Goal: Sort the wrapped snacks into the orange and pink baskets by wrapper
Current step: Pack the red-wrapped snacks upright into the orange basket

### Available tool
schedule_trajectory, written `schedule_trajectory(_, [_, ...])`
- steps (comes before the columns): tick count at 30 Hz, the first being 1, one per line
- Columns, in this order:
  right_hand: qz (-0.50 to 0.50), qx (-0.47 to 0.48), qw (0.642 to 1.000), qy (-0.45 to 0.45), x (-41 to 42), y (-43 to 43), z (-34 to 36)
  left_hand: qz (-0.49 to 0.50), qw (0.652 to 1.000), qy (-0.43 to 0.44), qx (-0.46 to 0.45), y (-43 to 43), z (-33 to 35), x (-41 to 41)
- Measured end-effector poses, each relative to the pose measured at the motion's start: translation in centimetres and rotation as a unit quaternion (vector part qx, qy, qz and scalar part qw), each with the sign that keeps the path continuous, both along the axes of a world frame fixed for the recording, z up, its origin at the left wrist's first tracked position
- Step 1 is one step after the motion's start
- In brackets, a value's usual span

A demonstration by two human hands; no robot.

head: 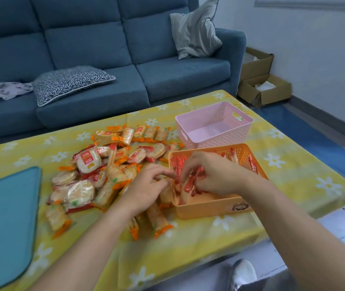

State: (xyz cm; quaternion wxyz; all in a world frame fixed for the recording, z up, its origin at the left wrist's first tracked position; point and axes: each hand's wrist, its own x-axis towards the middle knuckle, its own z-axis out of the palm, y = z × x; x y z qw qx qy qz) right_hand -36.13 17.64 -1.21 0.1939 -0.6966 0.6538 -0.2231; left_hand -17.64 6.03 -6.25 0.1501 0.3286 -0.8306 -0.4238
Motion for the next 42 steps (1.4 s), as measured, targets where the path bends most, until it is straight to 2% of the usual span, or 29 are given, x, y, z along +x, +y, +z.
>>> schedule_trajectory(4, [0.003,0.038,0.999,-0.009,1.7,-0.5,-2.3,0.053,0.997,0.022,0.049,0.8,-0.5,-0.5])
schedule_trajectory(6, [-0.030,0.019,0.999,-0.022,2.0,-1.0,-3.3,0.074,0.993,0.053,0.077,1.4,-0.8,-0.9])
schedule_trajectory(9, [-0.099,-0.010,0.994,0.050,2.4,-1.3,-3.9,0.100,0.990,0.062,0.078,2.0,-0.9,-1.4])
schedule_trajectory(10, [-0.113,-0.003,0.992,0.057,2.5,-1.4,-4.2,0.102,0.992,0.048,0.063,2.1,-0.7,-1.7])
schedule_trajectory(15, [-0.119,-0.019,0.990,-0.071,2.4,-1.2,-4.9,0.052,0.995,-0.063,-0.063,3.0,0.7,-2.5])
schedule_trajectory(20, [-0.162,0.013,0.968,-0.192,-0.3,-0.6,-3.6,0.010,0.970,-0.159,-0.183,3.4,1.3,-3.1])
schedule_trajectory(21, [-0.207,-0.010,0.962,-0.177,-1.3,-0.3,-3.2,0.008,0.963,-0.173,-0.205,3.5,1.3,-3.2])
schedule_trajectory(22, [-0.267,-0.041,0.955,-0.122,-2.5,-0.1,-3.0,0.010,0.959,-0.180,-0.220,3.6,1.3,-3.4])
schedule_trajectory(24, [-0.374,-0.078,0.923,0.045,-4.6,0.8,-2.8,0.016,0.952,-0.194,-0.235,3.9,1.4,-3.6])
schedule_trajectory(26, [-0.415,-0.025,0.890,0.185,-5.9,1.3,-3.1,0.032,0.947,-0.208,-0.241,4.0,1.4,-3.9])
schedule_trajectory(28, [-0.407,0.051,0.878,0.247,-6.2,1.1,-3.8,0.049,0.943,-0.211,-0.254,3.9,1.1,-4.1])
schedule_trajectory(32, [-0.382,0.056,0.875,0.291,-6.6,0.4,-4.4,0.064,0.926,-0.209,-0.309,3.8,0.6,-4.2])
schedule_trajectory(36, [-0.377,0.083,0.876,0.290,-6.9,0.3,-4.2,0.076,0.916,-0.222,-0.325,3.7,0.6,-4.1])
schedule_trajectory(40, [-0.404,0.059,0.879,0.245,-7.2,0.4,-4.4,0.087,0.909,-0.234,-0.333,3.8,0.5,-4.0])
schedule_trajectory(42, [-0.435,0.020,0.881,0.186,-7.0,0.9,-2.8,0.099,0.905,-0.245,-0.333,3.6,0.5,-3.9])
